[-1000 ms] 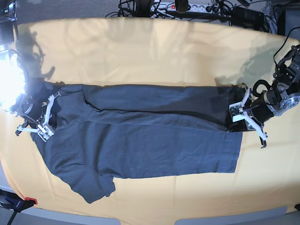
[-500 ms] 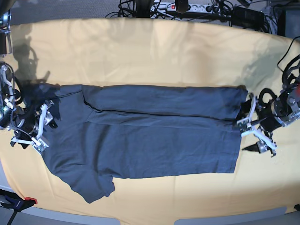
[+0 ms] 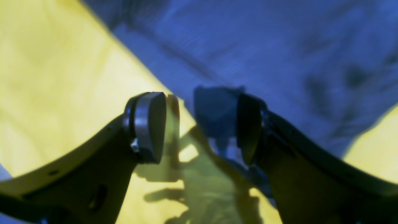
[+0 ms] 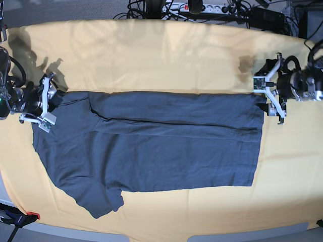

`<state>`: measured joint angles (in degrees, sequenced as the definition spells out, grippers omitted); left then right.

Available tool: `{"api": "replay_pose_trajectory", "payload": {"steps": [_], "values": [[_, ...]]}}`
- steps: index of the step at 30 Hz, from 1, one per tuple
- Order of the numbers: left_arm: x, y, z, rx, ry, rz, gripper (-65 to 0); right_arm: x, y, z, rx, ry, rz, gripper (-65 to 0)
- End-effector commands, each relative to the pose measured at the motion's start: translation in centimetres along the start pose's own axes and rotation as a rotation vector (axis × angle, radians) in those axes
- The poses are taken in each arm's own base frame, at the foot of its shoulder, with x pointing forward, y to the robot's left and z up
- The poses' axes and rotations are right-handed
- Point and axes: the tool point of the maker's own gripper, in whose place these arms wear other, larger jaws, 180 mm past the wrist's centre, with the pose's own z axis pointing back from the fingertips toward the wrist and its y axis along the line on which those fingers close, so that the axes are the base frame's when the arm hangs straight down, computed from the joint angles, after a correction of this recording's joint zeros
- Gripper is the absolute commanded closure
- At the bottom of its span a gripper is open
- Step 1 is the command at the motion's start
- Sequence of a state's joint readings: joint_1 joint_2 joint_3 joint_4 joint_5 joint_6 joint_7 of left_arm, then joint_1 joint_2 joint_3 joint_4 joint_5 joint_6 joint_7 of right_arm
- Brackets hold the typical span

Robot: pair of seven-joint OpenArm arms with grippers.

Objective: Fold the T-shirt properly
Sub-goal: 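Reposition both grippers along the folded edge of the shirt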

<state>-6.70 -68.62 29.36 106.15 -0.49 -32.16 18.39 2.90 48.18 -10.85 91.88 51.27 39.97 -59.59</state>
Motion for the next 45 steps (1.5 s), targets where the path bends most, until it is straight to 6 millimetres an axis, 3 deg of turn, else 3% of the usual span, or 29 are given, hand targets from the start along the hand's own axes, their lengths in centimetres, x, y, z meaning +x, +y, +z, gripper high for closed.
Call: {"api": "replay_pose_trajectory", "payload": {"steps": [1,13,20,22,26,34,40,45], "values": [[-0.3,1.7,0.8,0.067,0.011,-0.02,-46.6,1.1,-1.2,1.3,-0.033,-0.035,0.015,-37.0],[-1.4,0.6,-3.1,0.091,-0.021,-0.091,-46.6,0.5,-2.7,2.4,-0.084,-0.007,0.027,-37.0],[-1.8,2.7,-3.4,0.199,-0.007,-0.112,-45.9,0.4,-3.1,2.9,-0.096,-0.004,0.031,-37.0],[-1.7,3.0,-3.3,0.208,-0.008,-0.113,-37.9,0.4,-3.1,2.9,-0.096,-0.004,0.031,-37.0],[-1.7,3.7,-3.1,0.223,-0.002,-0.116,0.0,-0.3,-3.8,3.0,-0.135,0.036,0.051,-37.0],[-1.8,4.6,-2.6,0.239,-0.003,-0.099,0.0,-3.2,-5.4,3.1,-0.238,0.172,0.111,-37.0],[-1.5,5.5,-2.3,0.252,-0.02,-0.063,0.0,-6.4,-4.8,2.9,-0.236,0.245,0.14,-37.0],[-1.4,5.9,-2.1,0.259,-0.027,-0.044,0.0,-6.9,-5.3,2.5,-0.296,0.227,0.255,-37.0]]}}
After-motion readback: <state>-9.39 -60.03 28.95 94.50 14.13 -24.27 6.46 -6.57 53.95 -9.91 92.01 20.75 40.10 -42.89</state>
